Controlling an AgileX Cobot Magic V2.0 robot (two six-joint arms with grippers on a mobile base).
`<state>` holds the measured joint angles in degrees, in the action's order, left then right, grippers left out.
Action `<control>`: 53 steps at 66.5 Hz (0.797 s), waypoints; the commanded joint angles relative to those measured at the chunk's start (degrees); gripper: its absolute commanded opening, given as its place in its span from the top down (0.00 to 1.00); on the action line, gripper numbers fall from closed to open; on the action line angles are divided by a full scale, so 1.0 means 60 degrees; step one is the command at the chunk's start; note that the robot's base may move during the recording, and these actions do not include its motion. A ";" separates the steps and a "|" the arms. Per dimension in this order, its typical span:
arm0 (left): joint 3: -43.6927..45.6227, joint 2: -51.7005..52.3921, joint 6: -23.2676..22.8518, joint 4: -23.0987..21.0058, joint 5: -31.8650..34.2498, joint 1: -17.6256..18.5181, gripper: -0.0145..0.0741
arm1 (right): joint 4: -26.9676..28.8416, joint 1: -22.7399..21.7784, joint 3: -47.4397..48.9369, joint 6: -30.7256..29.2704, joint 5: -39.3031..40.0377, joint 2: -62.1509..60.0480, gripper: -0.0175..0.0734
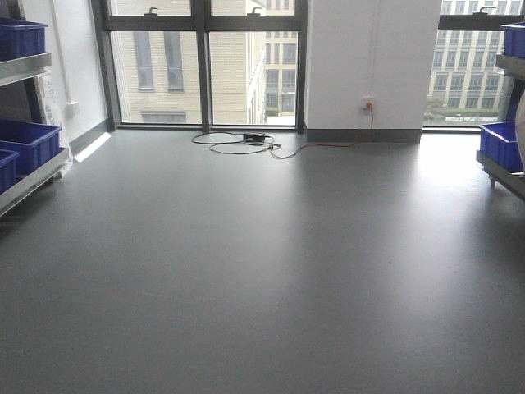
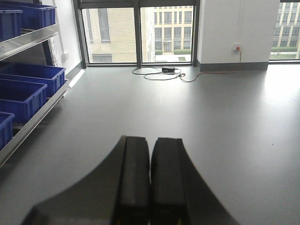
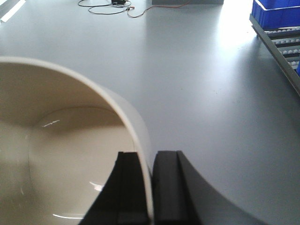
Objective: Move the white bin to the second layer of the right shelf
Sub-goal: 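Turn toward the roller shelf holding the bin in the right gripper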
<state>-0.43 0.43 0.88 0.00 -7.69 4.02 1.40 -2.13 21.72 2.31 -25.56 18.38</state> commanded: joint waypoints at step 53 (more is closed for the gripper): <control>-0.0351 0.0153 -0.0029 0.0000 0.0822 0.0063 0.74 | -0.0016 -0.0016 0.0298 0.0046 0.0937 0.0049 0.75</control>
<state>-0.43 0.43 0.88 0.00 -7.69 4.02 1.40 -2.13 21.72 2.31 -25.56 18.38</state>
